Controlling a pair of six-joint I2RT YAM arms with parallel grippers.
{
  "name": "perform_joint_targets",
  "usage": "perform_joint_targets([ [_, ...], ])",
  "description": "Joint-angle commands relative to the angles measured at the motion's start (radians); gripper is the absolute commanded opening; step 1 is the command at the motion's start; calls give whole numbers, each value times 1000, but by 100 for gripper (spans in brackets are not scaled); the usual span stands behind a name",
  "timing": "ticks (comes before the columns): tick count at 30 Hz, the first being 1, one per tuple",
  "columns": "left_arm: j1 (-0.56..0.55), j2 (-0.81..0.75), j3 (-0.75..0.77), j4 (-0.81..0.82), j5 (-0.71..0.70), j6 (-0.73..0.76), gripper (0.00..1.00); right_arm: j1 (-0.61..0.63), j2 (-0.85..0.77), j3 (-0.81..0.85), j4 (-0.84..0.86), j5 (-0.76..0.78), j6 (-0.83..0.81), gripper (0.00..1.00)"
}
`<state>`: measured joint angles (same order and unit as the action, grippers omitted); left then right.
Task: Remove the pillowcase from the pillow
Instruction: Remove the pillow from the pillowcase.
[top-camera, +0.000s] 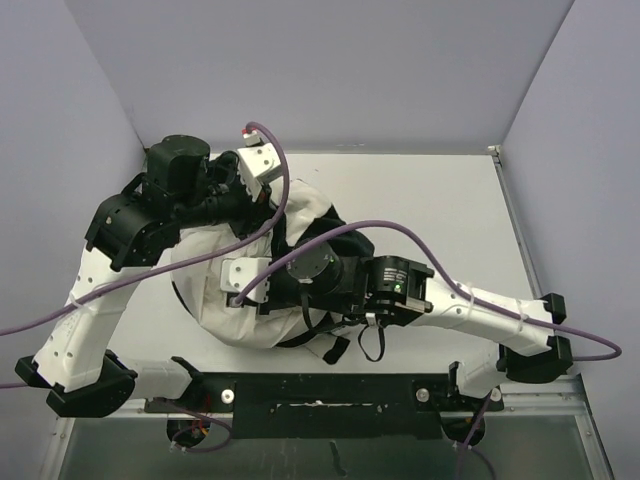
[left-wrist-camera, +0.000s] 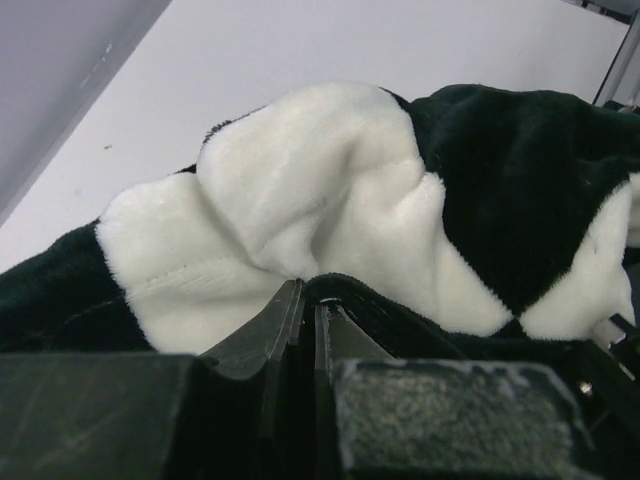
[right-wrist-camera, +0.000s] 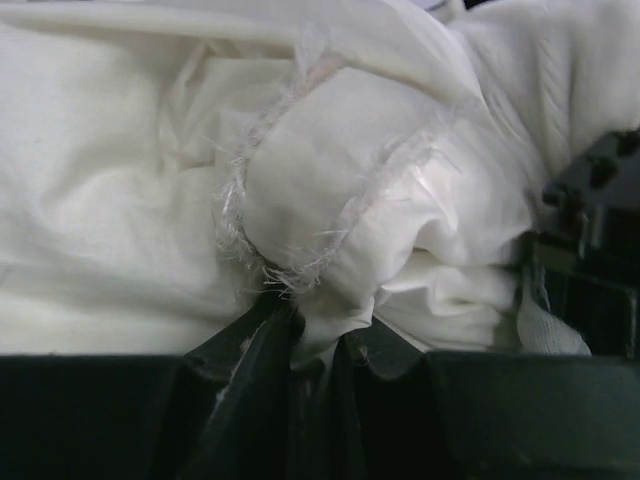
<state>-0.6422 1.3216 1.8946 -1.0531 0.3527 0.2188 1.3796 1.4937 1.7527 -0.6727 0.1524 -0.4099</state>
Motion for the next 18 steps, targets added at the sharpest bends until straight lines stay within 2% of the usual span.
perform_joint_targets([
  [1, -53, 103, 7, 66, 69, -46, 0, 113, 168, 6, 88, -251, 64, 0],
  [11, -66, 170, -16, 140, 92, -101, 0, 247, 307, 171, 95, -349, 41, 0],
  [14, -62, 183, -29, 181, 31, -110, 0, 302, 344, 221, 86, -363, 29, 0],
  [18, -40, 205, -51, 255, -138, -123, 0, 352, 383, 269, 94, -379, 36, 0],
])
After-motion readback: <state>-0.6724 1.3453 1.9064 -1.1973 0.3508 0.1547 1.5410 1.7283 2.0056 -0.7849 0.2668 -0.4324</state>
